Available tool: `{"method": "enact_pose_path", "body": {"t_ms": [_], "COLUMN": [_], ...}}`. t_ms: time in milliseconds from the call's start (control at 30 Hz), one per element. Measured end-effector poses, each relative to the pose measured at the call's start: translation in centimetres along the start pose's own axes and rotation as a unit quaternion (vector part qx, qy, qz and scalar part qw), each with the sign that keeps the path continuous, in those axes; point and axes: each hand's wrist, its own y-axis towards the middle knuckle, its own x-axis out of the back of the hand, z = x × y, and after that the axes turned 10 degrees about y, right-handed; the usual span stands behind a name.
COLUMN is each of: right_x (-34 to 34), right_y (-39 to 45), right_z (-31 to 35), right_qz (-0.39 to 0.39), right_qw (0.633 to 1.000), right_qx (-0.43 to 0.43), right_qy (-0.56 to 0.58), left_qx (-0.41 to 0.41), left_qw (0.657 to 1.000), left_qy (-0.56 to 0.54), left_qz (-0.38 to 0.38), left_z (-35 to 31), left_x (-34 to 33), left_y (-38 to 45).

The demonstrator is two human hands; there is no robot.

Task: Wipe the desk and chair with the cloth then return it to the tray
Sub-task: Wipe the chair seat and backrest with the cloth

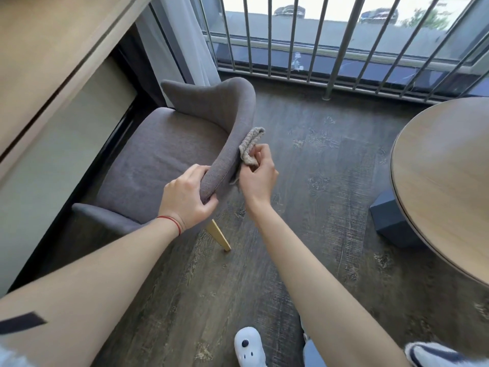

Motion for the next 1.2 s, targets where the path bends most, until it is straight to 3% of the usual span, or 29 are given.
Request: {"method": "enact_pose_path", "body": {"t_ms": [100, 167, 267, 333, 400, 467, 500, 533, 600, 667, 700, 767, 900, 933, 1033, 1100, 1200], "right_x": [2.0, 3.2, 3.7, 3.4, 2.8, 1.9, 1.2, 0.4, -1.2, -2.6, -3.3, -4.8, -10.5, -12.4, -18.4, -22.4, -28.3], "right_y": [-1.0, -1.5, -2.7, -3.2, -3.8, -4.6, -5.2, -5.8, -6.9, -7.6, -7.7, -8.0, -9.0, -9.6, -12.3, -14.9, -19.4], "right_z": [0.3, 1.3, 4.4, 7.0, 10.0, 13.3, 14.9, 16.7, 20.4, 23.8, 25.5, 28.6, 34.1, 35.3, 38.0, 39.0, 40.1], "right_qz": [0.048, 0.03, -0.012, 0.009, 0.052, 0.102, 0.13, 0.16, 0.242, 0.349, 0.399, 0.467, 0.478, 0.507, 0.618, 0.659, 0.678], "right_qw": [0.999, 0.998, 0.993, 0.986, 0.978, 0.965, 0.958, 0.948, 0.918, 0.86, 0.835, 0.82, 0.868, 0.858, 0.782, 0.746, 0.729], "right_qx": [0.013, 0.036, 0.095, 0.144, 0.191, 0.235, 0.253, 0.273, 0.314, 0.372, 0.379, 0.323, 0.121, 0.061, -0.059, -0.064, -0.038], "right_qy": [0.02, 0.035, 0.071, 0.077, 0.065, 0.051, 0.042, 0.037, 0.022, 0.011, 0.025, 0.072, 0.058, 0.048, 0.057, 0.073, 0.089], "left_qx": [0.0, 0.006, 0.029, 0.071, 0.137, 0.16, 0.148, 0.137, 0.114, 0.146, 0.174, 0.208, 0.24, 0.246, 0.252, 0.253, 0.267], "left_qw": [1.0, 1.0, 0.993, 0.973, 0.918, 0.822, 0.788, 0.782, 0.826, 0.889, 0.896, 0.889, 0.84, 0.825, 0.792, 0.775, 0.757], "left_qy": [-0.006, -0.02, -0.068, -0.169, -0.359, -0.537, -0.584, -0.589, -0.537, -0.435, -0.402, -0.379, -0.427, -0.443, -0.476, -0.488, -0.5], "left_qz": [0.0, 0.011, 0.097, 0.141, 0.096, 0.104, 0.13, 0.151, 0.129, -0.001, -0.068, -0.152, -0.233, -0.25, -0.29, -0.312, -0.324], "left_z": [0.1, 0.0, 0.2, 0.1, -0.6, -1.2, -1.5, -1.8, -1.7, -0.5, 0.4, 2.4, 7.4, 8.7, 13.2, 16.6, 21.9], "left_x": [0.0, 0.2, 1.9, 5.0, 9.7, 15.5, 18.4, 21.2, 26.1, 30.1, 31.8, 35.2, 41.3, 42.7, 46.1, 47.9, 50.0], "left_y": [-0.1, -0.2, 0.1, 1.6, 3.3, 4.8, 5.1, 5.3, 4.6, 3.5, 2.8, 1.0, -2.9, -4.1, -7.7, -10.3, -15.1]}}
